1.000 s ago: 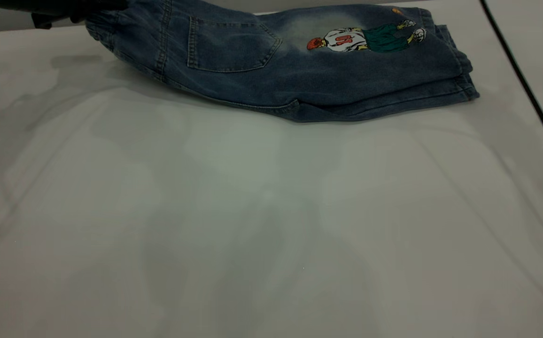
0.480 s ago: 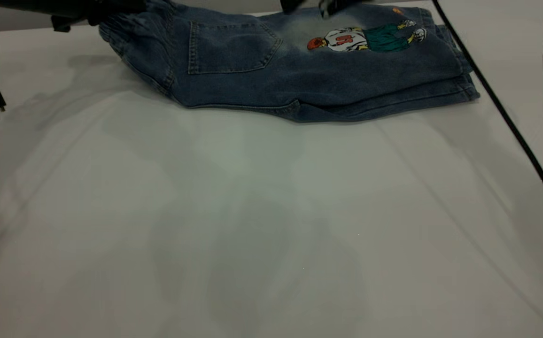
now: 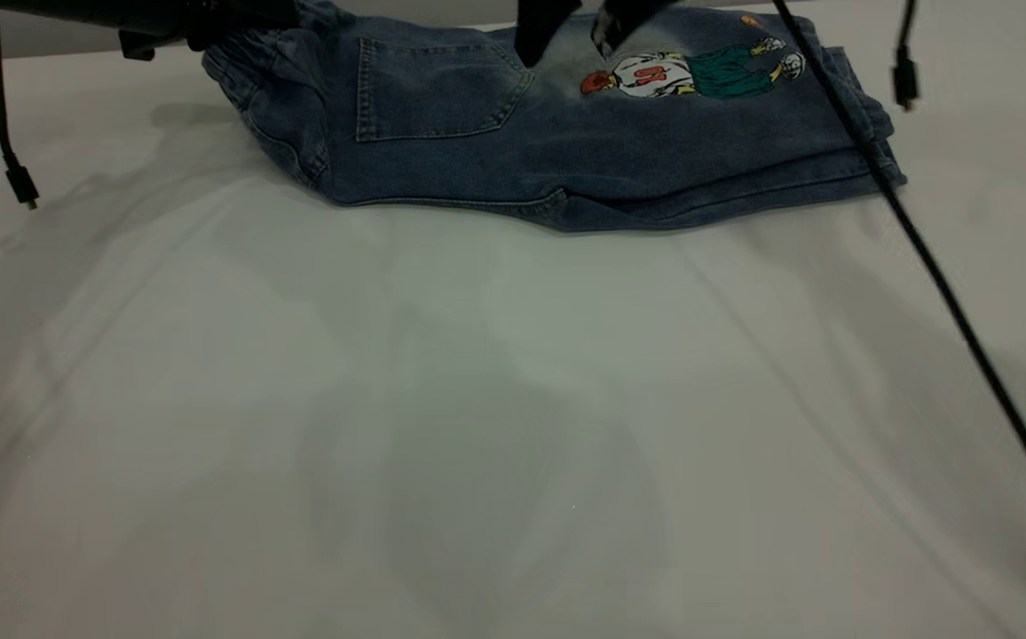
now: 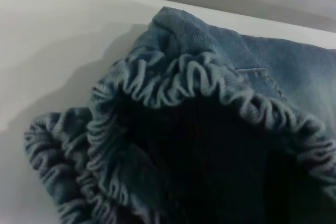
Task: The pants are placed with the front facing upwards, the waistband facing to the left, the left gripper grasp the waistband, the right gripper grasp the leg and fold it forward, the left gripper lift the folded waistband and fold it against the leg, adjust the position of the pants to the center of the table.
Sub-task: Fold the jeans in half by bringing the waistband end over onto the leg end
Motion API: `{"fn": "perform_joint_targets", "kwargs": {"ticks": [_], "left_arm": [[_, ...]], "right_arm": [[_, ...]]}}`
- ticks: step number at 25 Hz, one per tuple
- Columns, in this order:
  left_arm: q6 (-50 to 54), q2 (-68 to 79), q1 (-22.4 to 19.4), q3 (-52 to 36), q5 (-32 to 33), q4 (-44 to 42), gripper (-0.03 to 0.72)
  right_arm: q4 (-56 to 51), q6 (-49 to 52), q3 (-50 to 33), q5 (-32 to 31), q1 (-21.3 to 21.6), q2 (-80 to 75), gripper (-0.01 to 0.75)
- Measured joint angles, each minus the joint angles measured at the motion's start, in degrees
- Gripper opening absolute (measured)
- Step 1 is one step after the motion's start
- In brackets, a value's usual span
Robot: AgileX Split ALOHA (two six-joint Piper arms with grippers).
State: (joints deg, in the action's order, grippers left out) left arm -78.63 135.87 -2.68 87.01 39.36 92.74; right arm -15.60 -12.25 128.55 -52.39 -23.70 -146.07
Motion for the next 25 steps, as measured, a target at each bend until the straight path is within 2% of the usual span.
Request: {"fn": "perform_joint_targets", "kwargs": {"ticks": [6, 13, 20, 25], "left_arm": [[0.12, 0.00, 0.00, 0.00, 1.12, -0.15, 0.038], [0.12, 0.00, 0.00, 0.00, 1.30, -1.51, 0.038], [0.12, 0.00, 0.12, 0.00, 3.94, -1.46, 0.038], [-0.28, 0.00, 1.68, 0.50, 4.17, -1.46, 0.038]], "right_arm": [[9.12, -1.86, 6.21, -1.02, -3.30, -3.94, 0.484], [19.99, -3.36, 6.32, -1.95, -5.38, -6.11, 0.484], [19.29, -3.36, 6.32, -1.62, -5.38, -7.65, 0.484], [16.88, -3.31, 6.32, -1.42, -5.38, -8.13, 0.484]]}}
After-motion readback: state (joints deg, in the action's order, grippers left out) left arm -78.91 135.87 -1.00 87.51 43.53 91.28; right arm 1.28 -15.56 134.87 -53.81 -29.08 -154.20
